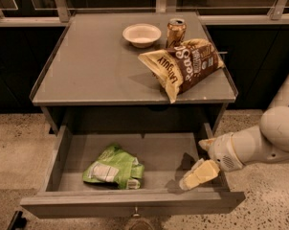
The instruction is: Pick green rice chip bag from top drawer and place on counter
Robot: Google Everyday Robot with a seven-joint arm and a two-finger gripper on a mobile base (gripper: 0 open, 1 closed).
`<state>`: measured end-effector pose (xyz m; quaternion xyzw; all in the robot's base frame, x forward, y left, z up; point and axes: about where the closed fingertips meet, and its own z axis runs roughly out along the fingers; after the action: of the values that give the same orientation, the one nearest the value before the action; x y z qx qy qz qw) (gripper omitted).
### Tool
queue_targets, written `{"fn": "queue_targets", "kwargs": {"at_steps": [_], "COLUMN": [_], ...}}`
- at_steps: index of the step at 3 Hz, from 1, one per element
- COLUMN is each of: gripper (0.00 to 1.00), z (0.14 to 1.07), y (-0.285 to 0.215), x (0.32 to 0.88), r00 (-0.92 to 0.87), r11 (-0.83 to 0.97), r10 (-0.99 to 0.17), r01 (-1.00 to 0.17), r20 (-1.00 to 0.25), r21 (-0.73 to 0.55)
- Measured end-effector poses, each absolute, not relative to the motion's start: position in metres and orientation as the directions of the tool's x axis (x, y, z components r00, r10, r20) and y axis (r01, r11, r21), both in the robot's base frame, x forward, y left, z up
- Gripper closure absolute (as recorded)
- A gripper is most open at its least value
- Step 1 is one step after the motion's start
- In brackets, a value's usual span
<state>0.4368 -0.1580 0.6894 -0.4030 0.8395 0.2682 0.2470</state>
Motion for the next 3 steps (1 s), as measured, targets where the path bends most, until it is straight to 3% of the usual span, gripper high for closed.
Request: {"fn": "queue_targets", "kwargs": {"at_steps": [3], "gripper": [0.0], "z": [0.672], "y": [-0.046], "x": [0.484], "r00": [-0.428], "r11": [0.413], "r10": [-0.56], "r01": [-0.887], "r20": [-0.709], "r21": [0.208]}}
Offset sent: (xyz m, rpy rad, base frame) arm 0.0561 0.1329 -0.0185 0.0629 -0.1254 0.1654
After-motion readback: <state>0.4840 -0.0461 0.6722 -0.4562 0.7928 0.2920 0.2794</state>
